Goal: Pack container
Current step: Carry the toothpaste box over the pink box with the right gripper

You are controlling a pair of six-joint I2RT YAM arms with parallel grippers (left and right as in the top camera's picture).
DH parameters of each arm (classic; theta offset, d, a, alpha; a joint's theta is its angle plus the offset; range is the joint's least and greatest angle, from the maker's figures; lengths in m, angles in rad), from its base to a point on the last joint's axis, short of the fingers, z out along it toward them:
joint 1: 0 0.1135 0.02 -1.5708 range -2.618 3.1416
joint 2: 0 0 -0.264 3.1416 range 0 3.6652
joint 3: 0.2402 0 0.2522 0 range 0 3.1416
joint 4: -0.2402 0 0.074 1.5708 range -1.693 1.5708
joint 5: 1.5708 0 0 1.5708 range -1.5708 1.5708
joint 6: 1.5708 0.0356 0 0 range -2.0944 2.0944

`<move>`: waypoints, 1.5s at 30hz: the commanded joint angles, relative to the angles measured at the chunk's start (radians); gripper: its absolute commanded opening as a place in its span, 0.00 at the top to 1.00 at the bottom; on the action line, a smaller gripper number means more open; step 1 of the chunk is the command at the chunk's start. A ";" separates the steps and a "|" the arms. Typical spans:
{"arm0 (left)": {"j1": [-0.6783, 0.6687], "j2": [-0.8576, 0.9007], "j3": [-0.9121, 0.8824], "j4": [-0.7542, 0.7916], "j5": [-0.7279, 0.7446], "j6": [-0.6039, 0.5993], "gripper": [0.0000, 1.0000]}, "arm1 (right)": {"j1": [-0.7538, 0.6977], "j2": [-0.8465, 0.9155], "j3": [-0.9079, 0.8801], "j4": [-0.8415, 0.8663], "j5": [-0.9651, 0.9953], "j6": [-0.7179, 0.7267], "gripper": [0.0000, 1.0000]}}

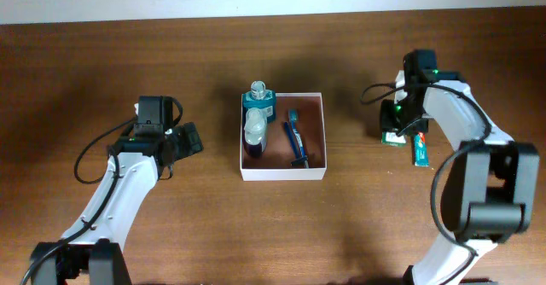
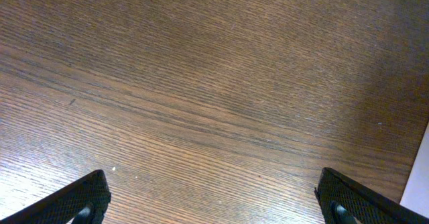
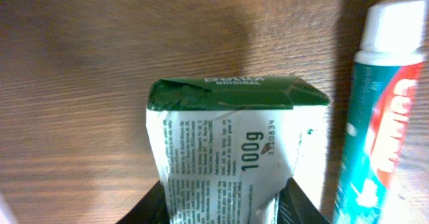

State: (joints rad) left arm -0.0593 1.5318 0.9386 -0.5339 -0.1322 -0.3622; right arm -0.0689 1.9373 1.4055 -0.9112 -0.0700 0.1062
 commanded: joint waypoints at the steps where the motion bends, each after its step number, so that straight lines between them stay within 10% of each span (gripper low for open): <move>1: 0.002 0.007 -0.005 -0.001 -0.007 0.009 0.01 | 0.040 -0.108 0.056 -0.031 -0.028 0.008 0.70; 30: 0.002 0.007 -0.005 0.000 -0.007 0.009 0.01 | 0.566 -0.254 0.057 -0.040 -0.114 0.225 0.70; 45: 0.002 0.007 -0.005 0.000 -0.007 0.009 0.00 | 0.599 -0.237 0.057 0.008 -0.050 0.270 0.69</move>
State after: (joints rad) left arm -0.0593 1.5318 0.9386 -0.5343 -0.1318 -0.3622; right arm 0.5274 1.7096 1.4437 -0.9108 -0.1398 0.3653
